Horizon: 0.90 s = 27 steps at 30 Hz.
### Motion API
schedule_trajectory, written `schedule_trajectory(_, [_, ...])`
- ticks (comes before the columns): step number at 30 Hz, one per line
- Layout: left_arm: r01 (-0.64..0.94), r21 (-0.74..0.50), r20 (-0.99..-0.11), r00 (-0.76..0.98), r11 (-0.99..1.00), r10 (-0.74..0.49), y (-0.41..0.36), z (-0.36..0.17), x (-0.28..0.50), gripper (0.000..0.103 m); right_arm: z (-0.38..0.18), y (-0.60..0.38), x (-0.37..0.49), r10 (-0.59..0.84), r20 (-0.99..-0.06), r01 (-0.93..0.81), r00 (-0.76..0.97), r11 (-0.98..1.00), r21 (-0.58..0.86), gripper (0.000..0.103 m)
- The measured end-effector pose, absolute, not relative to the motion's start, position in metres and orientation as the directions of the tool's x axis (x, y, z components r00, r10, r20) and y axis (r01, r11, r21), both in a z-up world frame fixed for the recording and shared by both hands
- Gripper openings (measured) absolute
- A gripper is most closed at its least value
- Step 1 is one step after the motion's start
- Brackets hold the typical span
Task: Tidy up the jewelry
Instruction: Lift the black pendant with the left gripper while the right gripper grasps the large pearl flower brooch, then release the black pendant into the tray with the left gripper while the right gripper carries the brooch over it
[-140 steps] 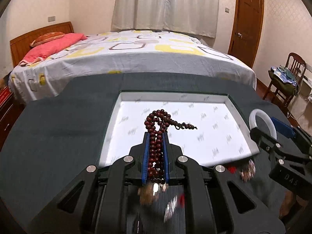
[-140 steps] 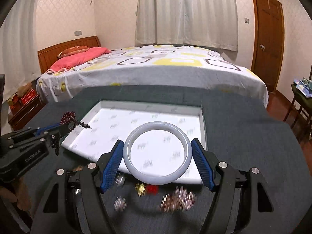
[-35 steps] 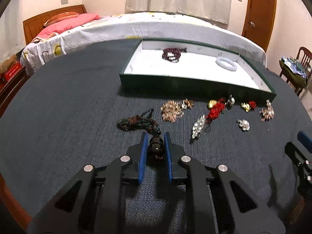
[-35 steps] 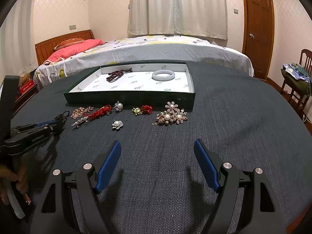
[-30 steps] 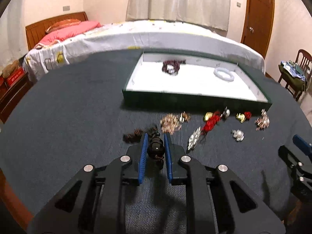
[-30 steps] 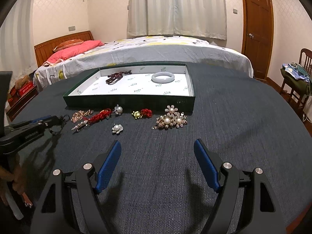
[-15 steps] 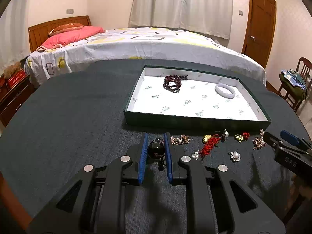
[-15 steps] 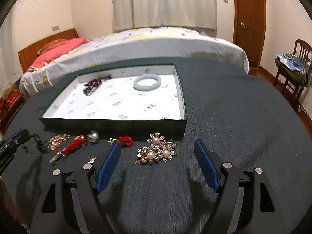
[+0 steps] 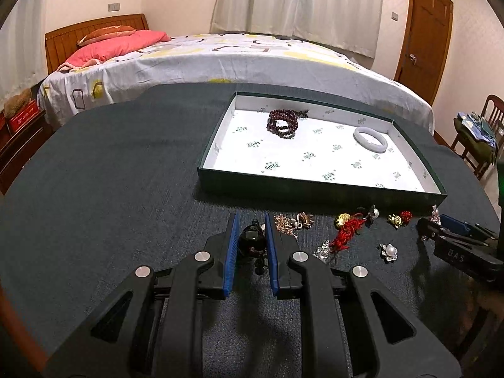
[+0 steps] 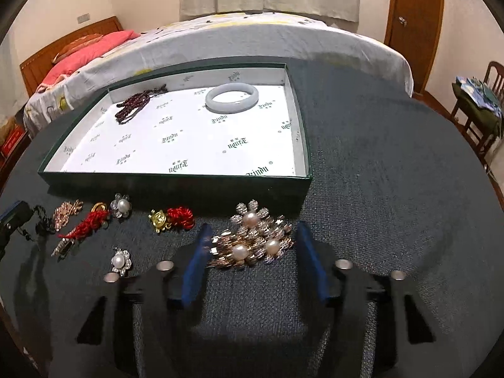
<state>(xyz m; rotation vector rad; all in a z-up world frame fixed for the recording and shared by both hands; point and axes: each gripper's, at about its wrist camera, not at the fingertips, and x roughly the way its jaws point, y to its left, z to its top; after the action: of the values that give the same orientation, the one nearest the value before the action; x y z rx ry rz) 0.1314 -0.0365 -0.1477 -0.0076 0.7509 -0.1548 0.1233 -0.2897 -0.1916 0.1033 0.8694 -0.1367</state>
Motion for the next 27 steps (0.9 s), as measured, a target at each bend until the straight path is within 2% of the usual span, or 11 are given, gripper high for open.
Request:
schedule_trajectory(7, [0.136, -0.062, -0.675, 0.724, 0.989, -0.142, -0.037, -0.146, 0.130, 0.017, -0.183, -0.291, 0.108, -0.067, -0.731, 0.158, 0.679, 0.986, 0.057, 0.045])
schedule_trajectory(21, [0.139, -0.070, -0.660, 0.736, 0.988, -0.151, -0.039, -0.137, 0.124, 0.017, -0.171, -0.289, 0.086, -0.039, -0.702, 0.148, 0.711, 0.984, 0.096, 0.044])
schedule_trajectory(27, [0.143, -0.083, -0.637, 0.754, 0.986, -0.163, -0.040, -0.123, 0.120, 0.017, -0.144, -0.280, 0.074, -0.048, -0.639, 0.122, 0.767, 0.990, 0.071, 0.044])
